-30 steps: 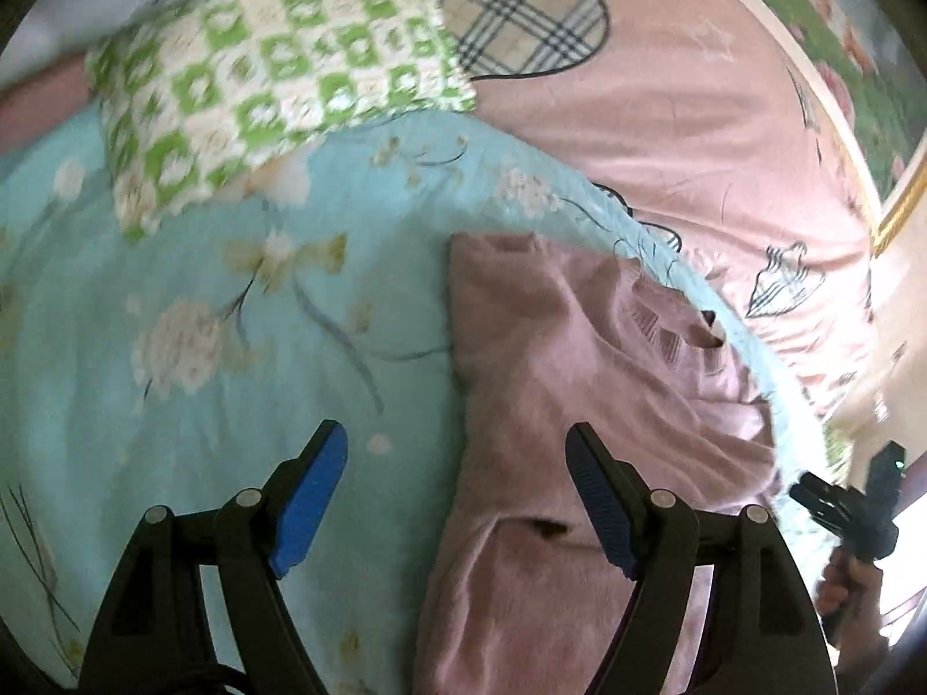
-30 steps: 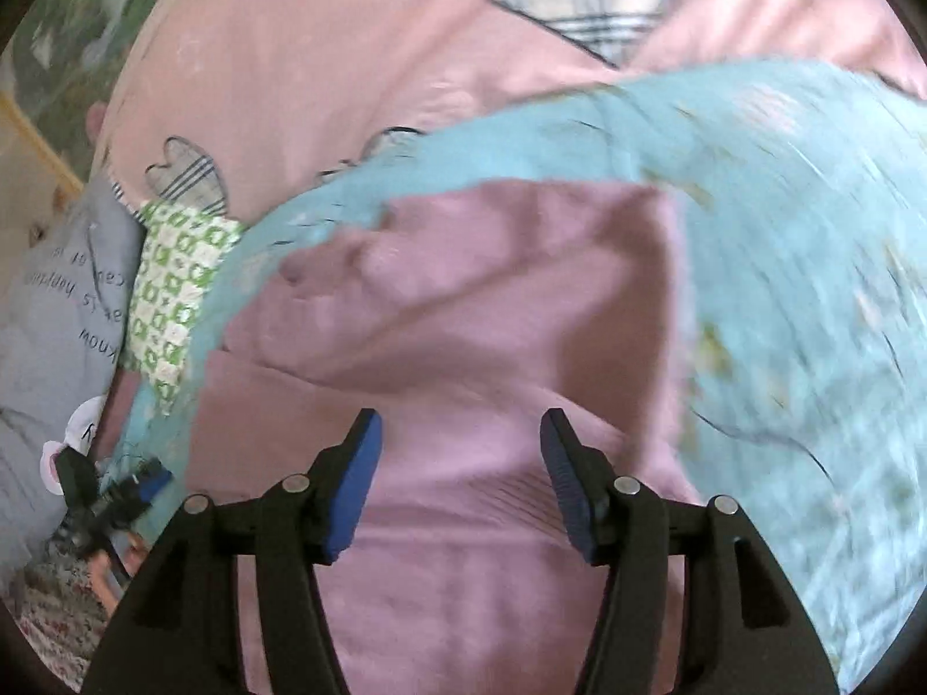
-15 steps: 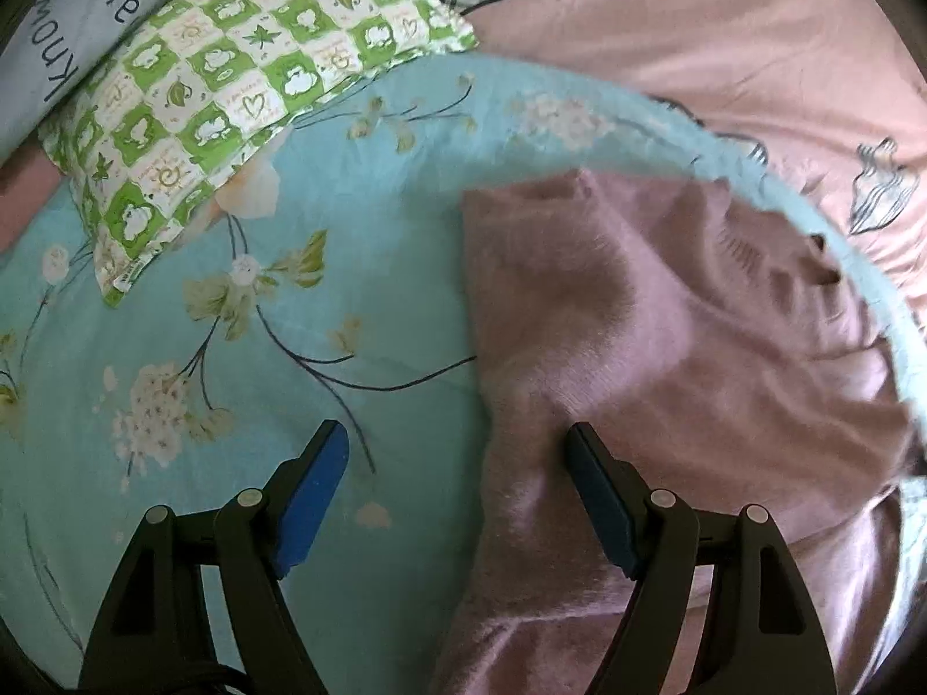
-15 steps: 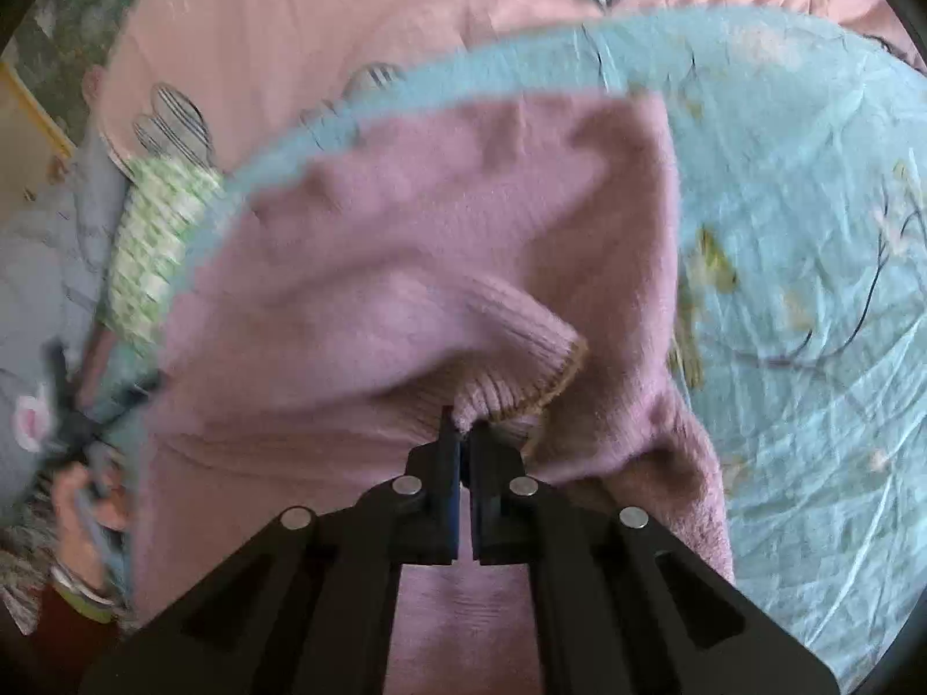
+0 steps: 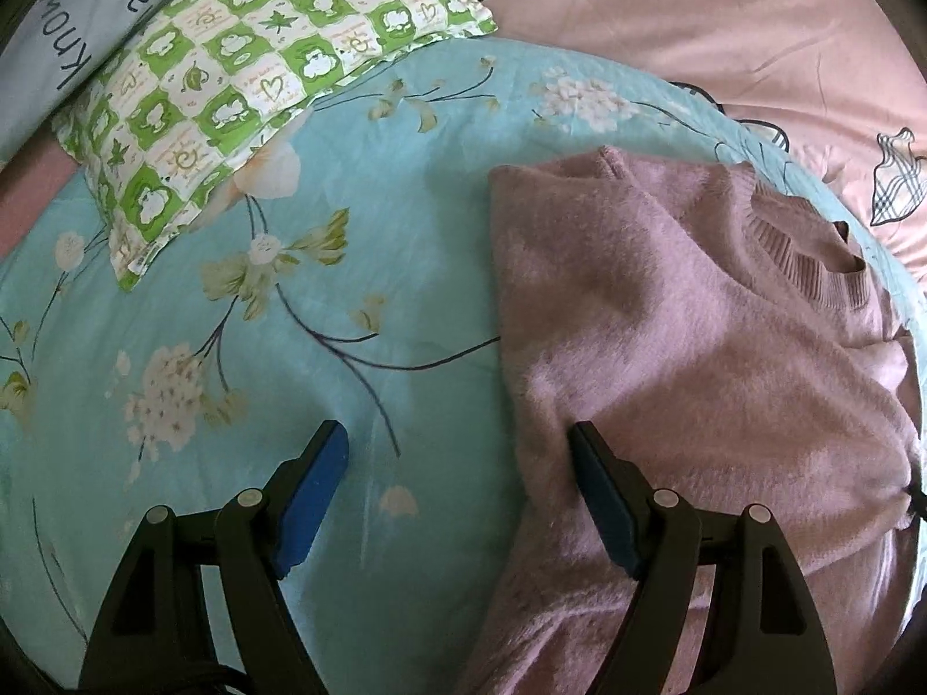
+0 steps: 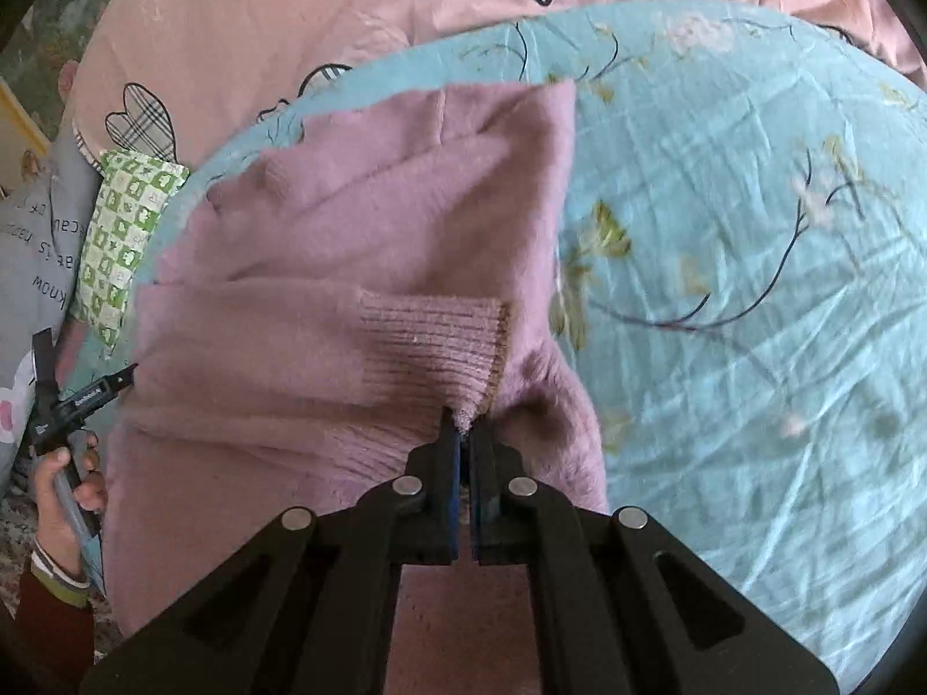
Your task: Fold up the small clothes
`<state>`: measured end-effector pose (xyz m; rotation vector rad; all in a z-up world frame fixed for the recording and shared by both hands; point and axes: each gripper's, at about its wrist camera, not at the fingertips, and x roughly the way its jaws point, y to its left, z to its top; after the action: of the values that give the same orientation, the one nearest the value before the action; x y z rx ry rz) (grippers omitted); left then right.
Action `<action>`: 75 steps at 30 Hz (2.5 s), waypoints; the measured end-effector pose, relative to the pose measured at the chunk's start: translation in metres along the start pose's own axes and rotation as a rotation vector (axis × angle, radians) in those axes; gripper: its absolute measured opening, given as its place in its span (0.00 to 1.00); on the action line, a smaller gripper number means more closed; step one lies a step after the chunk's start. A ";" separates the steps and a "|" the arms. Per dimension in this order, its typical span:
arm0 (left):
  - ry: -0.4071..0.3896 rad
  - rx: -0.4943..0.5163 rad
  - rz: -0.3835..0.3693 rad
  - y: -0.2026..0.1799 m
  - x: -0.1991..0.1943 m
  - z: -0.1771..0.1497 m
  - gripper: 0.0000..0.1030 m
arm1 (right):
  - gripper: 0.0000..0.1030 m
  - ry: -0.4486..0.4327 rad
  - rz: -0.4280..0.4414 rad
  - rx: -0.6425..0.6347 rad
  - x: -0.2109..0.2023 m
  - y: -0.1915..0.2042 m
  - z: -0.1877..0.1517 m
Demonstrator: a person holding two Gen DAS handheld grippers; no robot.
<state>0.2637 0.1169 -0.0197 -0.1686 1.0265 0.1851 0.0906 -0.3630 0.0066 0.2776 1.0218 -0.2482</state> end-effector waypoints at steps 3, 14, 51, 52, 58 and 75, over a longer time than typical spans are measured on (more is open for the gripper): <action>0.006 0.011 0.001 0.004 -0.007 -0.008 0.77 | 0.07 0.005 -0.004 0.019 -0.007 0.000 -0.001; 0.025 -0.012 -0.083 0.019 -0.055 -0.044 0.75 | 0.42 -0.081 0.001 0.004 -0.052 0.003 -0.007; 0.139 0.023 -0.536 0.023 -0.156 -0.301 0.77 | 0.51 0.013 0.447 0.170 -0.120 -0.032 -0.249; 0.142 0.002 -0.548 0.026 -0.154 -0.300 0.77 | 0.51 0.014 0.455 0.158 -0.116 -0.027 -0.249; 0.134 0.019 -0.510 0.023 -0.156 -0.298 0.50 | 0.12 0.043 0.408 0.103 -0.098 -0.010 -0.246; 0.090 0.062 -0.625 0.041 -0.180 -0.301 0.05 | 0.06 0.013 0.403 0.101 -0.129 -0.035 -0.252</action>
<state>-0.0873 0.0756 -0.0200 -0.4340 1.0220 -0.4246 -0.1871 -0.3004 -0.0101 0.5691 0.9453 0.0675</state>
